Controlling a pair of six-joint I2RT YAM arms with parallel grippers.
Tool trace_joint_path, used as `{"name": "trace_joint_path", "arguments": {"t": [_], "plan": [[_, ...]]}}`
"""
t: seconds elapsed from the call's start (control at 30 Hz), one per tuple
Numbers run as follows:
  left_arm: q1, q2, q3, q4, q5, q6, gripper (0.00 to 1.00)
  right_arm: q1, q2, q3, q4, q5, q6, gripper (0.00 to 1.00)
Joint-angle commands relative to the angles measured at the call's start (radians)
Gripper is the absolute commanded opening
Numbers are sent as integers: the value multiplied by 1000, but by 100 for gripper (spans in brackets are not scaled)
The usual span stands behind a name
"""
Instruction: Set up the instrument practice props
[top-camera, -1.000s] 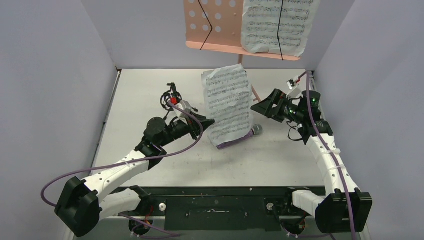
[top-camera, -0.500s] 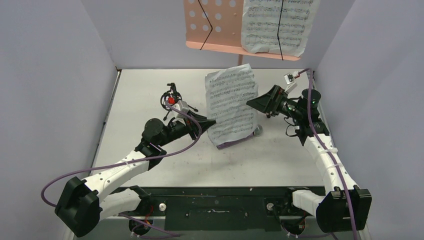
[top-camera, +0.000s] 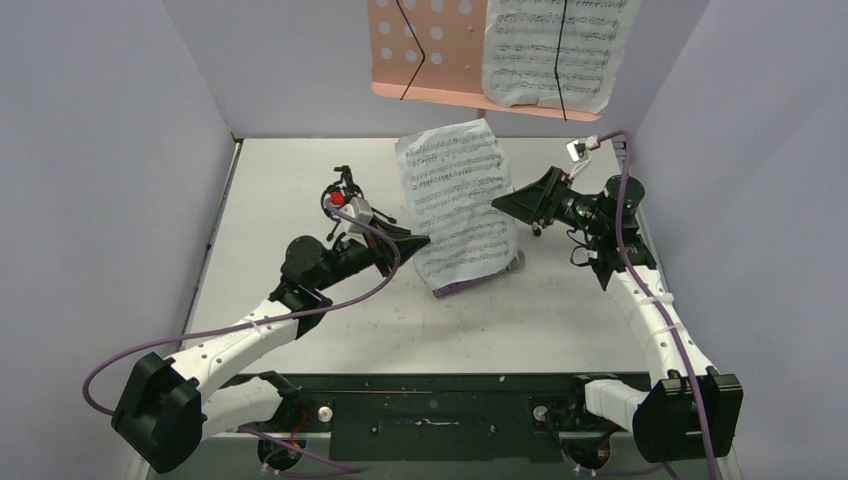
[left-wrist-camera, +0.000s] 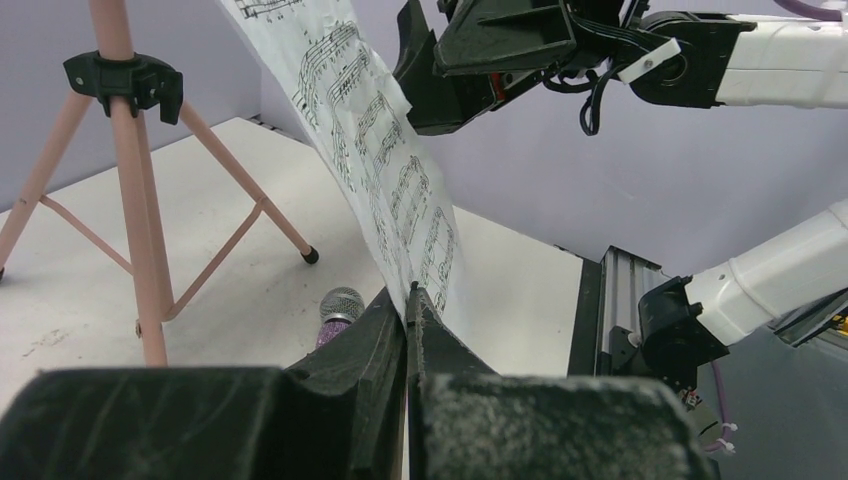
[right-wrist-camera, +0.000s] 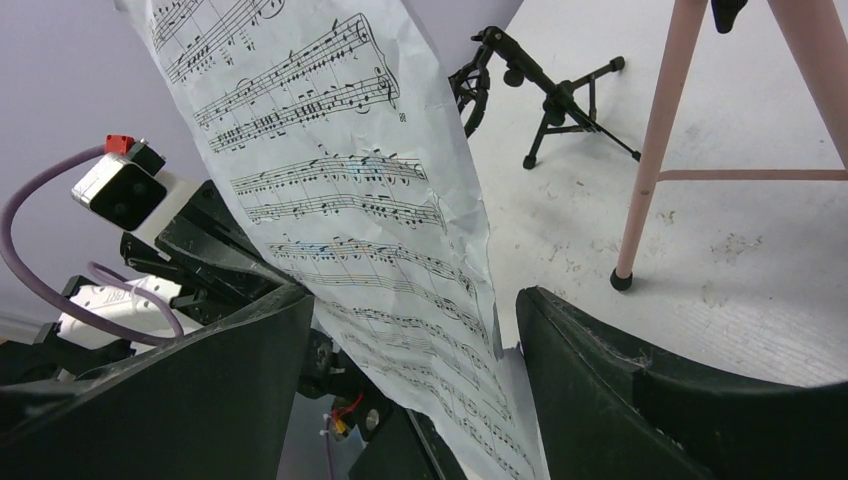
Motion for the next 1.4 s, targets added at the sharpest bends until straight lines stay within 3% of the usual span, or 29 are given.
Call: {"name": "trace_joint_path", "arguments": {"t": [0.0, 0.47, 0.9, 1.13, 1.37], "plan": [[15, 9, 11, 95, 57, -33, 0, 9, 23, 46, 101, -37, 10, 76], [27, 48, 12, 257, 162, -130, 0, 38, 71, 66, 145, -73, 25, 79], [42, 50, 10, 262, 175, -140, 0, 83, 103, 72, 175, -120, 46, 78], [48, 30, -6, 197, 139, -96, 0, 110, 99, 92, 158, -137, 44, 47], [61, 24, -9, 175, 130, -81, 0, 125, 86, 92, 132, -127, 29, 28]]}}
